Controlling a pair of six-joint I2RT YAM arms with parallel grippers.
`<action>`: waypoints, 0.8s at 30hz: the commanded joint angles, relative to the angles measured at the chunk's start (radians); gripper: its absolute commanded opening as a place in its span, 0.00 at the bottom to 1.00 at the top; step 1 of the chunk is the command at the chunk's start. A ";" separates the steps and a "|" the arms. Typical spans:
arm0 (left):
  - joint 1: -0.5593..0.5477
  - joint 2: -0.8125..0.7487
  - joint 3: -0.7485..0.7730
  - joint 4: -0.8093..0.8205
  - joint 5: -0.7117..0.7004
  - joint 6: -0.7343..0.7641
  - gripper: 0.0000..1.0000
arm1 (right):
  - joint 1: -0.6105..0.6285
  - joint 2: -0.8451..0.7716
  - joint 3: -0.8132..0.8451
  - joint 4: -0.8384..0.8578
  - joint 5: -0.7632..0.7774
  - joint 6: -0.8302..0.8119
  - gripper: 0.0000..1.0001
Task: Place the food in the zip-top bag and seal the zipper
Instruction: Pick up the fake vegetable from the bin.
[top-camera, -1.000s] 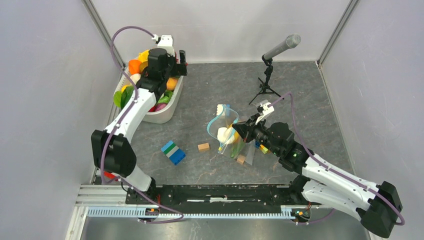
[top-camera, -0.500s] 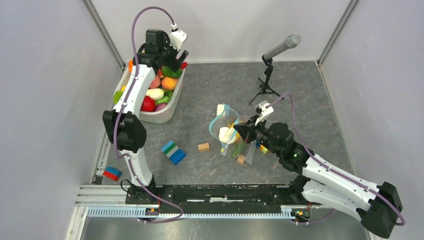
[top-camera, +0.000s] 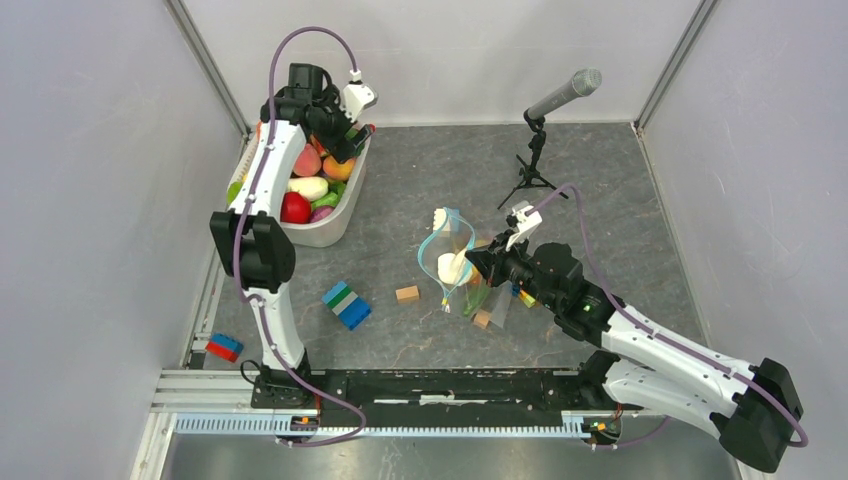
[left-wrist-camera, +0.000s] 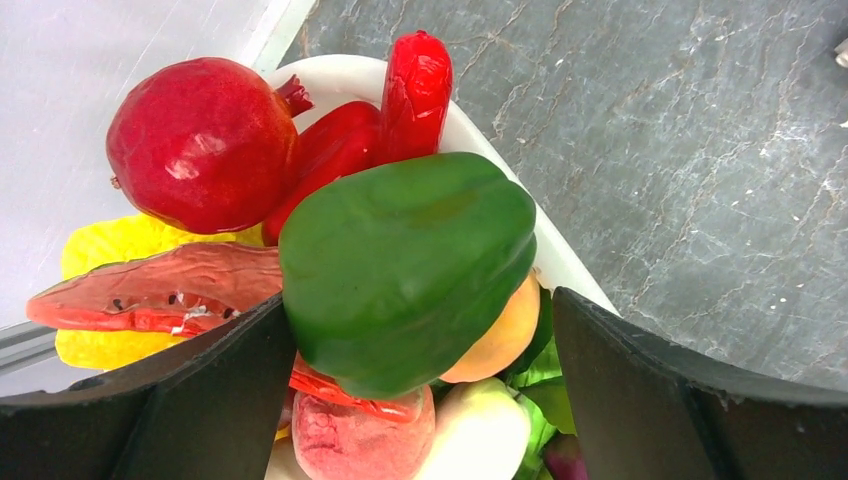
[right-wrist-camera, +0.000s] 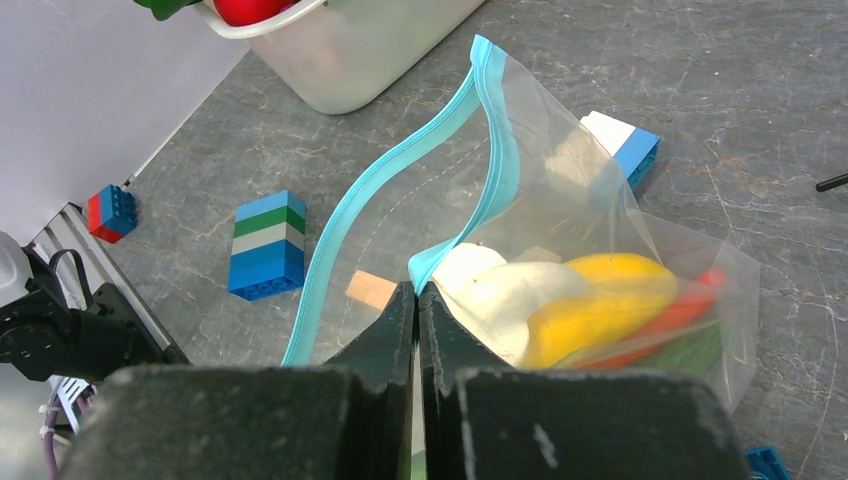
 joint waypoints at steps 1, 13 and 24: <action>0.001 0.039 0.036 -0.021 -0.007 0.051 1.00 | -0.003 0.004 0.049 0.019 -0.012 -0.018 0.04; 0.001 -0.052 -0.098 0.132 -0.037 0.010 0.56 | -0.003 0.003 0.045 0.032 -0.026 0.000 0.04; 0.001 -0.181 -0.236 0.188 -0.018 -0.007 0.30 | -0.003 -0.016 0.035 0.038 -0.034 0.018 0.04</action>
